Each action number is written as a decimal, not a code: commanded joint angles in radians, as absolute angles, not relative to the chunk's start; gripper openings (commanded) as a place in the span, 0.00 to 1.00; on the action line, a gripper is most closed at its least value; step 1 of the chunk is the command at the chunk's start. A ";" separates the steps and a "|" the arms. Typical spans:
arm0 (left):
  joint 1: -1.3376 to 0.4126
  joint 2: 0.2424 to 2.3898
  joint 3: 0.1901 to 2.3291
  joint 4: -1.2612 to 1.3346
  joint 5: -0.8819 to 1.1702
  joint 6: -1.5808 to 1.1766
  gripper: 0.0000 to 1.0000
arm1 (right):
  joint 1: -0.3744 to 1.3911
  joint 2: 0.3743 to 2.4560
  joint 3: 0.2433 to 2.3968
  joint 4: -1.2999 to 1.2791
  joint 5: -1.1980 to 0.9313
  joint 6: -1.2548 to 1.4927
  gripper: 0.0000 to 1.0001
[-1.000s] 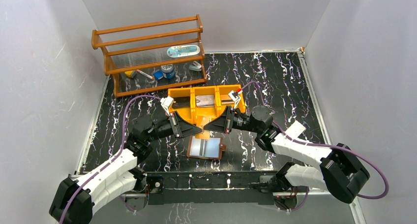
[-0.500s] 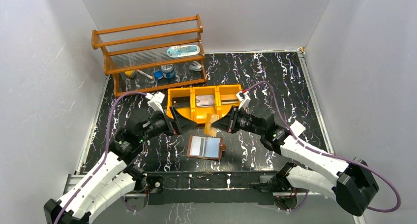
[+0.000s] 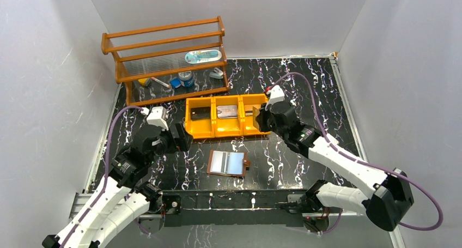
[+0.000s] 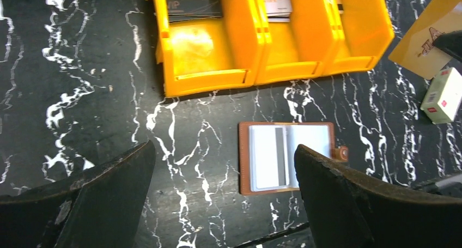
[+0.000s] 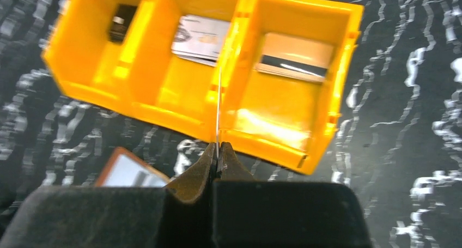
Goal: Take the credit cards out of the card holder
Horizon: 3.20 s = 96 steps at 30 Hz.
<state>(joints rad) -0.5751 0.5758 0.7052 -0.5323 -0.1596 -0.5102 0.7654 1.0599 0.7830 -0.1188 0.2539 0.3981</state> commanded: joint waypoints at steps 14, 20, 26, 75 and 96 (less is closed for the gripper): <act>-0.573 0.509 0.693 -0.540 -0.276 -0.464 0.98 | 0.701 1.343 0.952 -0.049 0.252 -0.582 0.00; -0.572 0.515 0.693 -0.542 -0.273 -0.462 0.98 | 0.665 1.452 1.025 -0.128 0.173 -0.680 0.00; -0.573 0.514 0.694 -0.543 -0.274 -0.462 0.99 | 0.648 1.526 1.041 -0.074 0.122 -0.774 0.00; -0.574 0.492 0.691 -0.563 -0.314 -0.469 0.98 | 0.626 1.828 1.129 0.030 0.195 -0.892 0.18; -0.572 0.502 0.690 -0.564 -0.310 -0.469 0.99 | 0.623 1.629 1.080 0.080 0.116 -0.751 0.40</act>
